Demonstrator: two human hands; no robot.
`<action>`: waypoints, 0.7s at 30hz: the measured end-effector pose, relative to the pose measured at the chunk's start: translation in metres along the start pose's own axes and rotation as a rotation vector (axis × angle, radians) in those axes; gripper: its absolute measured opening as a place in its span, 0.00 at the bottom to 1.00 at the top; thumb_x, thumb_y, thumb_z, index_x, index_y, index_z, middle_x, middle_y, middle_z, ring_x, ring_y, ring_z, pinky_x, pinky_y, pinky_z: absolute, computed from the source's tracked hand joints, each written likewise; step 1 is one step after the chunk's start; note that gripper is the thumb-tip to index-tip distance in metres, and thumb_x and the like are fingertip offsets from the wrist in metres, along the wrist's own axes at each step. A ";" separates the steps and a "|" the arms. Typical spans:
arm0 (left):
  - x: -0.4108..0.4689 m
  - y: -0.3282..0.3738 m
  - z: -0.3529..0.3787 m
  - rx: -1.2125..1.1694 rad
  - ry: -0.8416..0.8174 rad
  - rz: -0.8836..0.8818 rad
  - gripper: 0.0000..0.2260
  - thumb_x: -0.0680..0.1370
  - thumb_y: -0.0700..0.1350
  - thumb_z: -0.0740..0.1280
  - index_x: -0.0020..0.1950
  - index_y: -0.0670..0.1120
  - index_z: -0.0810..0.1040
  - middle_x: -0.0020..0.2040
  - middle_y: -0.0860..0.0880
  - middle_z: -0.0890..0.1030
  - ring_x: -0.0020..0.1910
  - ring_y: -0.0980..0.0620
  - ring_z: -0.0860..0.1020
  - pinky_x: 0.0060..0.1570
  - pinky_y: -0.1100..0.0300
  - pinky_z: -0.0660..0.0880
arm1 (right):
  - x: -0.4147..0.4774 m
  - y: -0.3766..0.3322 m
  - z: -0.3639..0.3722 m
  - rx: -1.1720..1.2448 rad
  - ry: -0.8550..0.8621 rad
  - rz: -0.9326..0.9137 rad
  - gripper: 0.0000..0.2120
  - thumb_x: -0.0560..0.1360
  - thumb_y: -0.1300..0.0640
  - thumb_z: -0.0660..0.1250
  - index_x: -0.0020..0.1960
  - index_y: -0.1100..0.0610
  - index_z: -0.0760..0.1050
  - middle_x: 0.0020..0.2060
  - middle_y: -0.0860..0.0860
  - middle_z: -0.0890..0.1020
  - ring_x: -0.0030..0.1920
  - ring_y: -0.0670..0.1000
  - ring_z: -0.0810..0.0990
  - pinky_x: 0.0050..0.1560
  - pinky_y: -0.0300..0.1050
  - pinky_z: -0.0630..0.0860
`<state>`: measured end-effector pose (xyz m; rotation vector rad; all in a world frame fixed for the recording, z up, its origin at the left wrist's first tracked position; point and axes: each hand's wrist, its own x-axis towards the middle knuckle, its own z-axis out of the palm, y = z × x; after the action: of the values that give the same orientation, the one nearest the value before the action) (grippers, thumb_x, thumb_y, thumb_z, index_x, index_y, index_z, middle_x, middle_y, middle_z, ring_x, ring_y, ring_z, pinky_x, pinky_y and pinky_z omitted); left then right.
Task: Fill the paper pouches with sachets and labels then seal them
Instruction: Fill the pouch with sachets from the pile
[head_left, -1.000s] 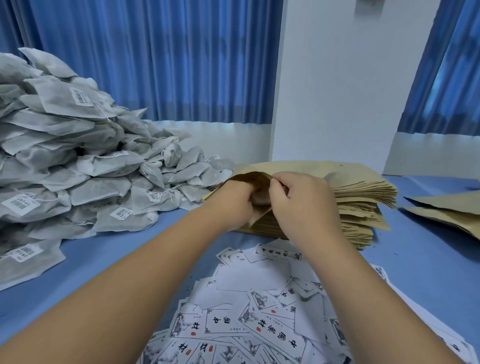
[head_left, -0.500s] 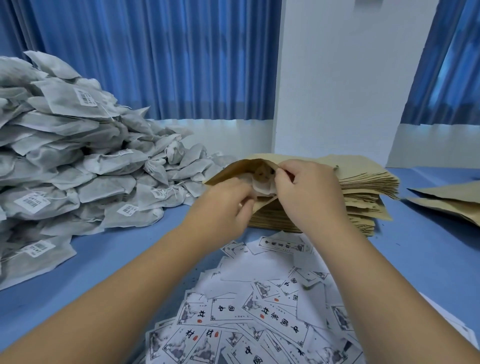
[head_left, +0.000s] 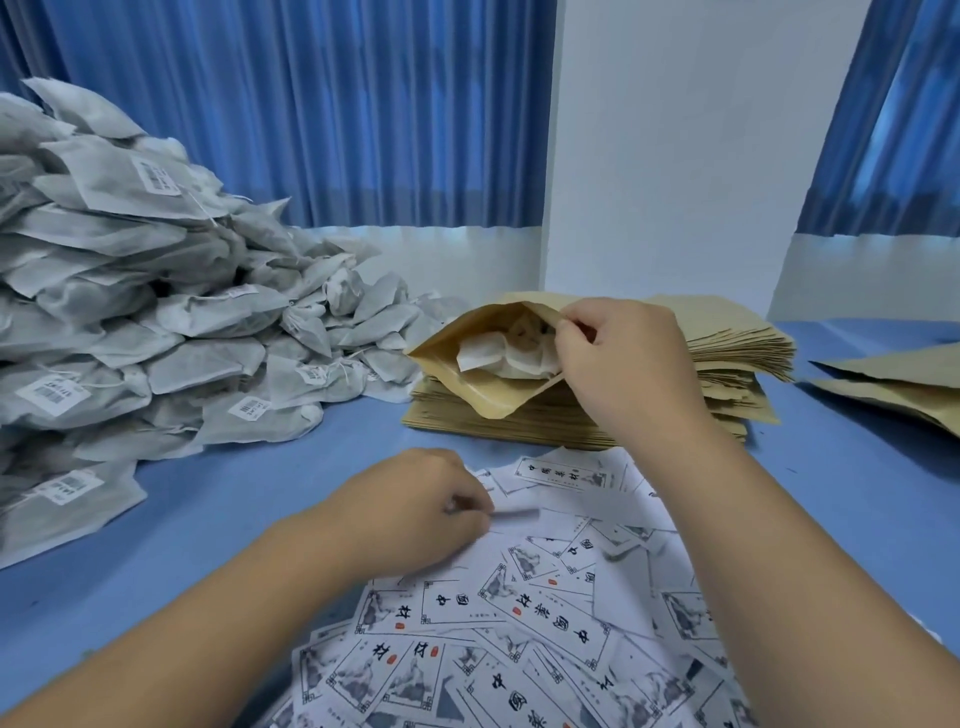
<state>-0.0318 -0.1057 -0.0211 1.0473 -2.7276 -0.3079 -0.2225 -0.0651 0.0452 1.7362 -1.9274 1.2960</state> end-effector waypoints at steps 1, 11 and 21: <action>-0.002 0.000 -0.001 0.024 0.023 0.009 0.09 0.78 0.55 0.62 0.52 0.56 0.81 0.48 0.60 0.75 0.47 0.60 0.74 0.50 0.57 0.75 | 0.000 0.000 0.000 0.007 -0.003 0.005 0.12 0.76 0.57 0.60 0.36 0.58 0.77 0.29 0.54 0.76 0.34 0.55 0.74 0.33 0.48 0.72; -0.006 0.005 -0.027 0.275 0.868 0.159 0.10 0.76 0.45 0.63 0.45 0.48 0.85 0.38 0.50 0.78 0.35 0.47 0.76 0.25 0.61 0.66 | 0.002 0.004 -0.005 0.086 -0.011 0.049 0.12 0.73 0.58 0.62 0.32 0.54 0.76 0.22 0.47 0.72 0.29 0.48 0.68 0.30 0.43 0.65; 0.037 0.031 -0.053 0.589 0.438 -0.046 0.12 0.77 0.39 0.63 0.57 0.52 0.78 0.47 0.52 0.70 0.42 0.46 0.73 0.33 0.57 0.63 | 0.001 -0.005 -0.004 0.087 -0.057 0.004 0.11 0.75 0.57 0.63 0.37 0.54 0.80 0.27 0.49 0.76 0.34 0.51 0.73 0.34 0.45 0.69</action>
<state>-0.0647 -0.1147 0.0424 1.1343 -2.4254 0.6819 -0.2201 -0.0625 0.0501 1.8305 -1.9322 1.3658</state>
